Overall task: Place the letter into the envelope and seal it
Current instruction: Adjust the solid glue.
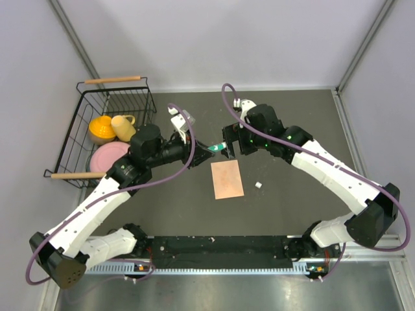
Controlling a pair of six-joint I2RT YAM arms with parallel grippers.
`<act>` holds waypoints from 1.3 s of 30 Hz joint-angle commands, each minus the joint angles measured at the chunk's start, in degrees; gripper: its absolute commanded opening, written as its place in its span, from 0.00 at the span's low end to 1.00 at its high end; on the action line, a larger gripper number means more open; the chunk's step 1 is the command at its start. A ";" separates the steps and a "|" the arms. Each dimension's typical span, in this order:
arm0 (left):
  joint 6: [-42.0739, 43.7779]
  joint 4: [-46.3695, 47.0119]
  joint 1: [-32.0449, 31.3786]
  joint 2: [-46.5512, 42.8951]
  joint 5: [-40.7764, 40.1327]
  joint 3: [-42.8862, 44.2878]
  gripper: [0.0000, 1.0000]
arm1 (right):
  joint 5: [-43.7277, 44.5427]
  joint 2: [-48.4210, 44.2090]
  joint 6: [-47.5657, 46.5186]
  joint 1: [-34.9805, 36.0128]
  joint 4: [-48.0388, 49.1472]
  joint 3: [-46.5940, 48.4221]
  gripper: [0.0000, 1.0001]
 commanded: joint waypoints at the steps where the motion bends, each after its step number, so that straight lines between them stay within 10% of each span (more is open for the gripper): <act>1: -1.29 3.62 -1.06 3.04 -0.96 1.11 0.00 | -10.00 -1.15 0.47 4.10 4.85 3.03 0.99; 25: 2.39 -0.85 -1.68 1.12 -3.68 0.94 0.00 | -10.08 -2.20 0.91 -1.32 4.50 0.85 0.99; 34: 13.46 -3.24 4.12 -9.87 7.90 -4.60 0.00 | -15.54 -10.82 -20.08 -8.64 0.55 -6.99 0.99; 39: 29.85 -5.07 4.65 -12.07 21.77 -6.09 0.00 | -38.26 -6.35 -26.76 -16.63 -11.20 4.75 0.99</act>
